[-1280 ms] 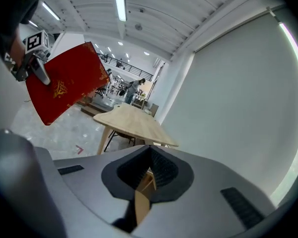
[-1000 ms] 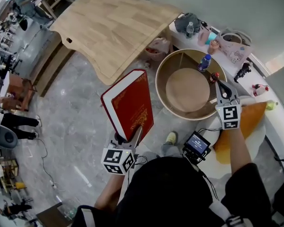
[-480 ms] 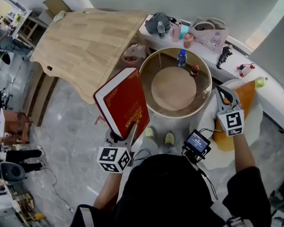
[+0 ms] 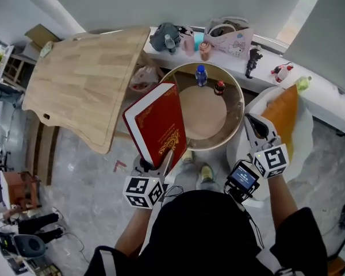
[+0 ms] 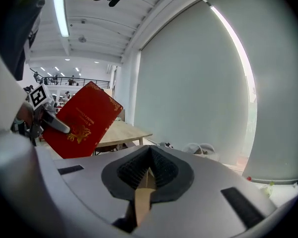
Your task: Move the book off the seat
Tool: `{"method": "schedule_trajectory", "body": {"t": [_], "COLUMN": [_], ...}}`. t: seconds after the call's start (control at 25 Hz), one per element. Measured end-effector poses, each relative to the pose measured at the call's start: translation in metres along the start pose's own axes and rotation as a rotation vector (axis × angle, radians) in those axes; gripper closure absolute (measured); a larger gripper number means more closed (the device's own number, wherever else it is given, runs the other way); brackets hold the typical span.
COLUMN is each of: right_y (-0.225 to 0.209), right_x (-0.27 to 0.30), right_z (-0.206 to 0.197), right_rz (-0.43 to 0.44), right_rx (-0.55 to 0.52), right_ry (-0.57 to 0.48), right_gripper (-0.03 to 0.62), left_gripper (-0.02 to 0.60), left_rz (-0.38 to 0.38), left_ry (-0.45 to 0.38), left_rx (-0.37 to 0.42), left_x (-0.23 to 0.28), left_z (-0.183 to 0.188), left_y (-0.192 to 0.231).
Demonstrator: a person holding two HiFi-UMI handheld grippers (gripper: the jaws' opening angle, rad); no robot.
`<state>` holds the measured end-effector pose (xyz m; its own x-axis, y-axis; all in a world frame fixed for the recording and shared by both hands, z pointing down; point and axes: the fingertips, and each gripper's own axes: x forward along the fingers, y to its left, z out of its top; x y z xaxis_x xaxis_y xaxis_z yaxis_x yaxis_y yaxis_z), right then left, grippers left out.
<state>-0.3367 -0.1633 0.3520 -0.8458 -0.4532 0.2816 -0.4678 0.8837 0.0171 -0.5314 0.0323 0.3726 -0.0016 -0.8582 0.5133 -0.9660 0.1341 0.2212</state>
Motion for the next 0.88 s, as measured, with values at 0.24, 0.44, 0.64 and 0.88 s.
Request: {"method": "schedule_trajectory", "body": {"t": [0.24, 0.44, 0.64, 0.88], "right_y": [0.002, 0.004, 0.009, 0.012], "right_x": [0.016, 0.036, 0.06, 0.091], "right_z": [0.006, 0.012, 0.006, -0.011], "right_rz": [-0.058, -0.102, -0.133, -0.158], "right_rx": [0.057, 0.072, 0.077, 0.092], "right_ry": [-0.013, -0.003, 0.021, 0.051], "right_gripper": [0.588, 0.588, 0.588, 0.588], "left_gripper": [0.334, 0.334, 0.334, 0.334], "left_rz": [-0.117, -0.207, -0.274, -0.34], "left_ry": [0.044, 0.114, 0.213, 0.323], "left_rx": [0.046, 0.055, 0.014, -0.041], "left_x": [0.04, 0.066, 0.097, 0.131], "left_z": [0.008, 0.003, -0.023, -0.055], "left_y": [0.001, 0.011, 0.03, 0.049]}}
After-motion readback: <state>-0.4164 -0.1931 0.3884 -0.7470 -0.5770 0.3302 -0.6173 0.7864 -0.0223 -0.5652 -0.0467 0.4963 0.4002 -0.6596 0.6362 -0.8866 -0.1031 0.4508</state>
